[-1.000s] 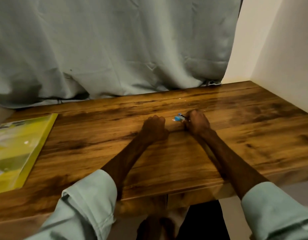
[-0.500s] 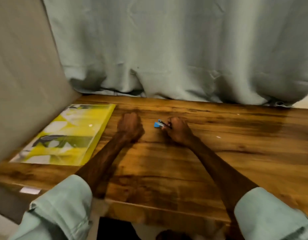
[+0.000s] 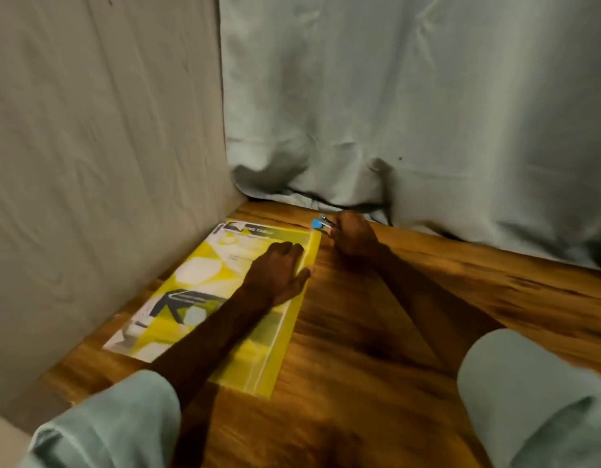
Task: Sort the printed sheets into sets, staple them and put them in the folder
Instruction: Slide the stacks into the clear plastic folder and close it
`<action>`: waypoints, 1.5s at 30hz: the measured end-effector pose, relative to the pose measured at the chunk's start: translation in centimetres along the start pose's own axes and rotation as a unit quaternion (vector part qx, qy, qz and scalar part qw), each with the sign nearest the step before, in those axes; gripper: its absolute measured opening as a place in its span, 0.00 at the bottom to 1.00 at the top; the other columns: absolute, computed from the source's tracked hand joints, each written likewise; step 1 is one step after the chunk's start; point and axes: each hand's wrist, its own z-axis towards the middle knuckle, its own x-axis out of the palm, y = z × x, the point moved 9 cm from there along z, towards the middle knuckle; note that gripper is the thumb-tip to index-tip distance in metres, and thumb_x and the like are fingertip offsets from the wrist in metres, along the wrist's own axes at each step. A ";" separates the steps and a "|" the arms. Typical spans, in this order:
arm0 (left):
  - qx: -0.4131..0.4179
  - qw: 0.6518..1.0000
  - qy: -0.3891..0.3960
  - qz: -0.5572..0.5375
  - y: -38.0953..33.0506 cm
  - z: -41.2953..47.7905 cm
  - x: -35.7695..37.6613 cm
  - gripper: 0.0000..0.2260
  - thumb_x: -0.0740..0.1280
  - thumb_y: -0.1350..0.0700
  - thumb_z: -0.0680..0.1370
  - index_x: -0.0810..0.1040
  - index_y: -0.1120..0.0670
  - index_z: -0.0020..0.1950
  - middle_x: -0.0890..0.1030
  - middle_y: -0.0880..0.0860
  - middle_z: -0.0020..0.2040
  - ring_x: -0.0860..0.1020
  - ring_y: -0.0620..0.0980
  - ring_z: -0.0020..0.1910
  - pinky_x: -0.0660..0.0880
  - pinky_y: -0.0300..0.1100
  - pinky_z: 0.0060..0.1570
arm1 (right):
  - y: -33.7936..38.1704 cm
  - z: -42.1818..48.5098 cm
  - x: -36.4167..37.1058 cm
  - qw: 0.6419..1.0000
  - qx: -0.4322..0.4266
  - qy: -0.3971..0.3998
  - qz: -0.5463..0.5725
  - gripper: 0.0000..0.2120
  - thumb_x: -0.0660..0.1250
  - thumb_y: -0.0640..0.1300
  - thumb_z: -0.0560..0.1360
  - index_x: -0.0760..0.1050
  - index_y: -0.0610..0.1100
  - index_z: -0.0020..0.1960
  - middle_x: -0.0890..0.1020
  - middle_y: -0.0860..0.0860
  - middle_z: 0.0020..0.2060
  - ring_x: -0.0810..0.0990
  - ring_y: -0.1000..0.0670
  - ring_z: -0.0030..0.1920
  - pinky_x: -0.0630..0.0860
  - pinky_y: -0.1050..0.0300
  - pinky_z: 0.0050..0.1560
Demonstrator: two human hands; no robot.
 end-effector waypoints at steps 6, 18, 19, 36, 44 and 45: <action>0.036 0.996 -0.043 -0.066 1.5 -0.6 0.5 0.25 0.59 0.38 0.81 0.71 0.51 0.72 0.73 0.52 0.71 0.67 0.53 0.71 0.71 0.49 0.65 | 0.1 6.6 2.7 1.000 0.007 0.015 -0.009 0.09 0.66 0.41 0.78 0.78 0.37 0.54 0.80 0.37 0.54 0.77 0.35 0.57 0.70 0.50 0.55; 0.061 0.994 -0.065 -0.068 2.0 -0.1 0.7 0.22 0.61 0.39 0.82 0.70 0.52 0.70 0.72 0.52 0.65 0.69 0.50 0.63 0.69 0.44 0.60 | -0.1 8.1 4.4 0.999 -0.013 -0.021 0.027 0.13 0.66 0.37 0.79 0.76 0.36 0.62 0.78 0.38 0.60 0.74 0.37 0.63 0.67 0.50 0.64; 0.059 0.994 -0.061 -0.066 1.9 -0.1 0.8 0.23 0.61 0.39 0.82 0.70 0.52 0.70 0.72 0.52 0.65 0.69 0.50 0.63 0.69 0.44 0.60 | -0.3 7.7 4.4 0.999 -0.014 -0.019 0.032 0.14 0.66 0.37 0.79 0.76 0.36 0.64 0.77 0.38 0.62 0.73 0.38 0.64 0.66 0.52 0.65; 0.058 0.995 -0.067 -0.039 1.4 -0.3 0.7 0.22 0.60 0.41 0.83 0.69 0.53 0.70 0.72 0.53 0.66 0.69 0.51 0.63 0.70 0.46 0.60 | -1.7 7.5 3.8 0.995 0.041 -0.035 0.089 0.11 0.76 0.42 0.73 0.84 0.43 0.55 0.85 0.47 0.51 0.82 0.49 0.51 0.79 0.55 0.53; 0.062 0.994 -0.078 -0.040 1.5 -0.3 0.6 0.21 0.60 0.41 0.83 0.69 0.53 0.70 0.72 0.53 0.65 0.69 0.50 0.62 0.69 0.46 0.59 | 1.0 7.2 3.8 0.996 -0.015 -0.021 0.090 0.10 0.76 0.41 0.73 0.85 0.40 0.55 0.87 0.45 0.50 0.84 0.47 0.51 0.77 0.57 0.50; 0.061 0.994 -0.077 -0.042 1.5 -0.3 0.5 0.21 0.60 0.41 0.83 0.69 0.53 0.70 0.72 0.53 0.65 0.69 0.50 0.62 0.69 0.46 0.59 | 1.1 7.2 3.8 0.996 -0.014 -0.022 0.090 0.10 0.76 0.41 0.73 0.85 0.40 0.55 0.87 0.45 0.50 0.84 0.47 0.50 0.76 0.59 0.49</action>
